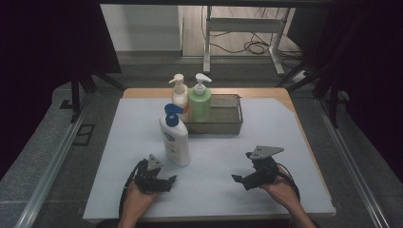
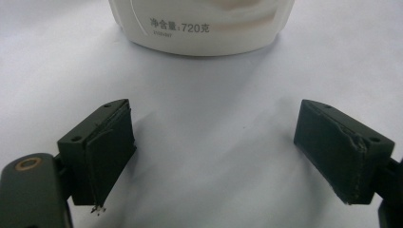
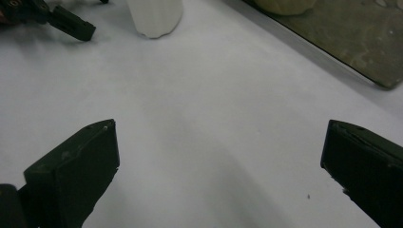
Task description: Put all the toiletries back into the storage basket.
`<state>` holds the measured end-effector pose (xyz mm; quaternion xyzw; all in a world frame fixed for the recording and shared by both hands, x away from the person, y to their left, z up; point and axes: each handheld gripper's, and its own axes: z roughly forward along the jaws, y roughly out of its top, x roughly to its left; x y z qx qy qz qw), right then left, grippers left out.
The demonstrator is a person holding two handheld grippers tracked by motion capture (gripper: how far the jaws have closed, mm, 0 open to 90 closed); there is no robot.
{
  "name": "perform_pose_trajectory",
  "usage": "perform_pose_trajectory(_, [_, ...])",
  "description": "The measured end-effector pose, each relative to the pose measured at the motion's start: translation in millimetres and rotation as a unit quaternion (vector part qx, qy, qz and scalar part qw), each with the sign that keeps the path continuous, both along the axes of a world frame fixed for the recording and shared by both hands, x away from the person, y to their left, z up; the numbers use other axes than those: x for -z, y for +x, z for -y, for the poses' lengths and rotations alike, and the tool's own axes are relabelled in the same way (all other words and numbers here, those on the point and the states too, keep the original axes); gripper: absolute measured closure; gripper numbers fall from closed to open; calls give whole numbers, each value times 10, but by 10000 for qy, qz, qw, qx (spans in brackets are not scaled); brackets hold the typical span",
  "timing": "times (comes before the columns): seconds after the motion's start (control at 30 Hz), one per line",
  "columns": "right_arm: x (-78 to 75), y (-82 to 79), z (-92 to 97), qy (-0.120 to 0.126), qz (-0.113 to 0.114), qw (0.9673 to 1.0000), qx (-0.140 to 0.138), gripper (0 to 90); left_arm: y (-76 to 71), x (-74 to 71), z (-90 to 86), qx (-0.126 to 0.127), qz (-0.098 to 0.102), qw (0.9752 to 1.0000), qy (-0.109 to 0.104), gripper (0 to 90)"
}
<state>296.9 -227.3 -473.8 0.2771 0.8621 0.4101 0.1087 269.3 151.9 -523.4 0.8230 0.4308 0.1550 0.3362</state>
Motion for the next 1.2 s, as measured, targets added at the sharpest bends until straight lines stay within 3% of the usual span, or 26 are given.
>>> perform_pose_trajectory(0.17, [-41, 29, -73, 81, -43, 9999, -70, 0, 0, 3, 1, -14, -2, 10000, -17, 128])
perform_pose_trajectory(0.43, [-137, 68, -203, 210, 168, 9995, -175, 0, -1, 5, 1, -18, -3, 10000, -20, 126])
perform_pose_trajectory(0.73, [-240, 137, -439, 367, 178, 9989, -234, 0, 0, 5, 1, -12, 6, 10000, -9, 127])
perform_pose_trajectory(0.97, [-302, 181, -621, 258, 241, 9987, -368, 0, 0, 5, 0, -9, 6, 10000, -8, 127])
perform_pose_trajectory(1.2, [-331, 231, -783, 304, 210, 9986, -374, 5, -1, 8, 6, -26, 13, 10000, -36, 127])
